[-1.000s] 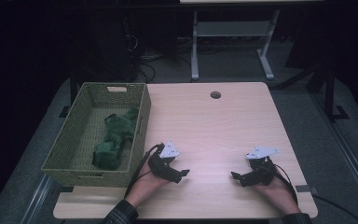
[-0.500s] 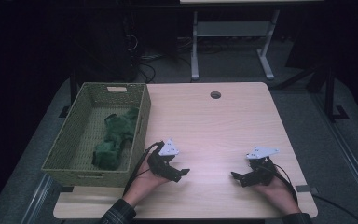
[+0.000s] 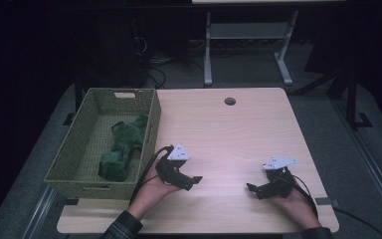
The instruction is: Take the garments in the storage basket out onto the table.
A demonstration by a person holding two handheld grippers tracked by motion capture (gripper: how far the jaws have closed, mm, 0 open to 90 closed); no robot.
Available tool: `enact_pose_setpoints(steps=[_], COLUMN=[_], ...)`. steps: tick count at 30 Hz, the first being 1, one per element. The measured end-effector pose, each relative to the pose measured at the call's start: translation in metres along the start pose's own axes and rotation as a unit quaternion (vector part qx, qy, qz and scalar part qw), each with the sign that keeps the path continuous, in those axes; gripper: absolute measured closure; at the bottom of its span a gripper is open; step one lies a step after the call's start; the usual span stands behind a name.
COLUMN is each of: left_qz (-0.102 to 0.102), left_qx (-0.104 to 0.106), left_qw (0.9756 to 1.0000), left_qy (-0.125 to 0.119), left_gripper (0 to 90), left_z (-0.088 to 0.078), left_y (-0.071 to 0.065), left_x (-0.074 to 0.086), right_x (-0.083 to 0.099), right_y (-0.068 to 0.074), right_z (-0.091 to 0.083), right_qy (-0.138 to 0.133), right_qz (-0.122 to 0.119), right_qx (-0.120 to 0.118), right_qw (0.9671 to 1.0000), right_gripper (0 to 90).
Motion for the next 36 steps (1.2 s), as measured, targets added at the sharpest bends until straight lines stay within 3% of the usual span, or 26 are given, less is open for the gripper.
enact_pose_setpoints(steps=[4, 14, 26, 36], left_qz=[-0.006, 0.003, 0.002, 0.004], left_qx=[0.001, 0.007, 0.0, -0.002], left_qw=[1.0, 1.0, 0.9999, 0.9998], left_qy=[-0.003, 0.005, -0.01, -0.02], left_gripper=[13.2, 13.2, 13.4, 13.6], left_z=[-0.004, -0.014, -0.024, -0.039], left_y=[0.001, 0.002, 0.007, 0.02], left_x=[-0.005, -0.015, -0.028, -0.035], right_x=[0.0, 0.0, 0.0, 0.0], right_y=[0.0, 0.0, 0.0, 0.0], right_z=[0.0, 0.0, 0.0, 0.0], right_qy=[0.0, 0.0, 0.0, 0.0], right_qz=[0.0, 0.0, 0.0, 0.0], right_qx=[0.0, 0.0, 0.0, 0.0], right_qw=[1.0, 1.0, 1.0, 1.0], right_gripper=[2.6, 2.6, 2.6, 2.6])
Point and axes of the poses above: each handheld gripper's, and its own axes: z roughly forward along the jaws, x roughly out of its underside, y roughly to its left, the point moved 3 cm from there along z, roughly forward along the jaws, and after that the axes turned 7 degrees about z, right-handed, at the moved point
